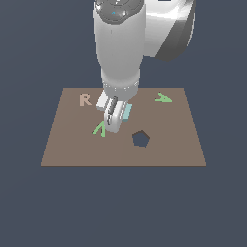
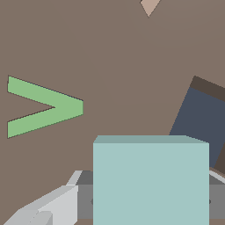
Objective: Insert a designated object into the corresponding slot on a board.
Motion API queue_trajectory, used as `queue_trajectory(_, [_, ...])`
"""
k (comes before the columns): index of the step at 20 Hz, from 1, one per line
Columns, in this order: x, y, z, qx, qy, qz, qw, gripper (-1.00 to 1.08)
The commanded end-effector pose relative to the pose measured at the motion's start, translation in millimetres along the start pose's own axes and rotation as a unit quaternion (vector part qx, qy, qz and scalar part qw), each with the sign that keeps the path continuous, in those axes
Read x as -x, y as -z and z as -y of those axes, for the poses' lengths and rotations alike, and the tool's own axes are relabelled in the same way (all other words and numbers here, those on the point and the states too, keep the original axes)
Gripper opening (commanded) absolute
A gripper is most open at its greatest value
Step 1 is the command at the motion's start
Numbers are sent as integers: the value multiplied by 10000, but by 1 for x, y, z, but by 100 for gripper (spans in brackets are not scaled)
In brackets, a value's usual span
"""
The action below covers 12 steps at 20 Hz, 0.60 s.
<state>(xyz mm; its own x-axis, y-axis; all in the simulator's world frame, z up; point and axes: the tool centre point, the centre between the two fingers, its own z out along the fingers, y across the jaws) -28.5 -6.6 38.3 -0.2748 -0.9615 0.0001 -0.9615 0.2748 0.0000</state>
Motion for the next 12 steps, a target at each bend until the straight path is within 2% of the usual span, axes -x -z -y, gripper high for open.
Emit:
queue_trajectory(1, [-11, 1, -13, -3, -508, 3, 9987, -100])
queue_trajectory(6, [-25, 2, -34, 0, -1251, 3, 9921, -100])
queue_trajectory(12, [-33, 2, -51, 2, -1806, 3, 9836, -100])
